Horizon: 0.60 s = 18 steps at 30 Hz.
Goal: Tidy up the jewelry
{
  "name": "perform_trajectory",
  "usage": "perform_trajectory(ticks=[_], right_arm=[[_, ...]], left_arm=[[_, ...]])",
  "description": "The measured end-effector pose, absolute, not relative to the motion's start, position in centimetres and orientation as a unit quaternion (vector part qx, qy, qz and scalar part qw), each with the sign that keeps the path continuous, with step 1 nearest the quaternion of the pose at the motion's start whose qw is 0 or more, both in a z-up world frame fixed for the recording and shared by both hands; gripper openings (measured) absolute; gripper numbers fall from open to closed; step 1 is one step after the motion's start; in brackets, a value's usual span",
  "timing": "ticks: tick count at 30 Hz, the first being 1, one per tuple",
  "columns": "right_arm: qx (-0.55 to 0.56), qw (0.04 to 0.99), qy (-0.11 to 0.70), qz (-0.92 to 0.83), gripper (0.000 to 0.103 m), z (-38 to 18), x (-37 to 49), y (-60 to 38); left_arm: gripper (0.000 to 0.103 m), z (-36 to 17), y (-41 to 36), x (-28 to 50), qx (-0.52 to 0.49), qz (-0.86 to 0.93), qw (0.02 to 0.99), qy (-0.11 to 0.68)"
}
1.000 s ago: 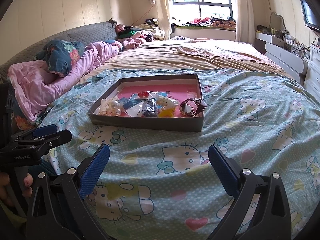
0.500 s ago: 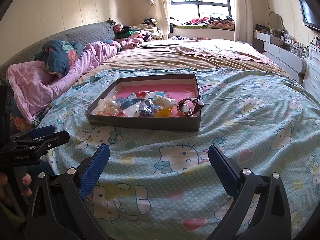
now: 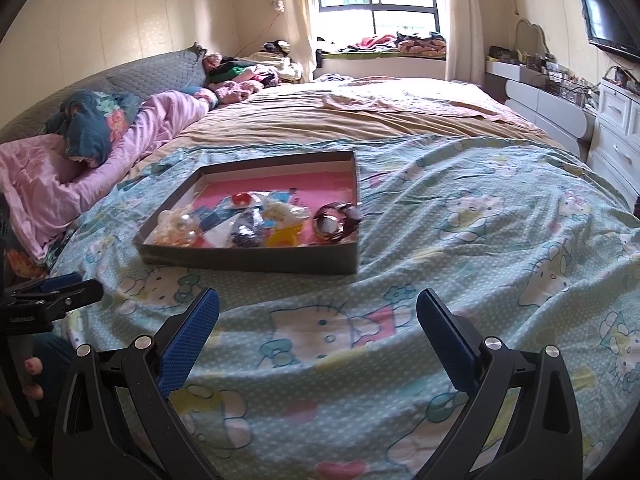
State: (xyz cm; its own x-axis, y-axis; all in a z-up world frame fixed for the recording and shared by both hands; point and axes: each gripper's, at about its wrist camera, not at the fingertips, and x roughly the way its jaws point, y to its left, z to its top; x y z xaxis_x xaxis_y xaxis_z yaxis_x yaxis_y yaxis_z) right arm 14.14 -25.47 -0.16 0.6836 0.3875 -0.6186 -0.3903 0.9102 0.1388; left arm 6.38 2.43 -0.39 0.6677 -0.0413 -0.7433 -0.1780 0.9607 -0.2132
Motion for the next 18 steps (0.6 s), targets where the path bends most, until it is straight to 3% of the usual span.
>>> perform_trajectory(ticks=[10,18], right_arm=[[0.023,0.93,0.36,0.064,0.098,-1.7,24.5,-33.1],[0.014,0.897,0.43,-0.098,0.098,-7.9,35.6,-42.7]], left_arm=[[0.094,-0.4,13.9,12.7,-0.138,0.194,0.877,0.418],[0.094,-7.9,28.0,21.1,-0.175,0.321,0.791,0.491]])
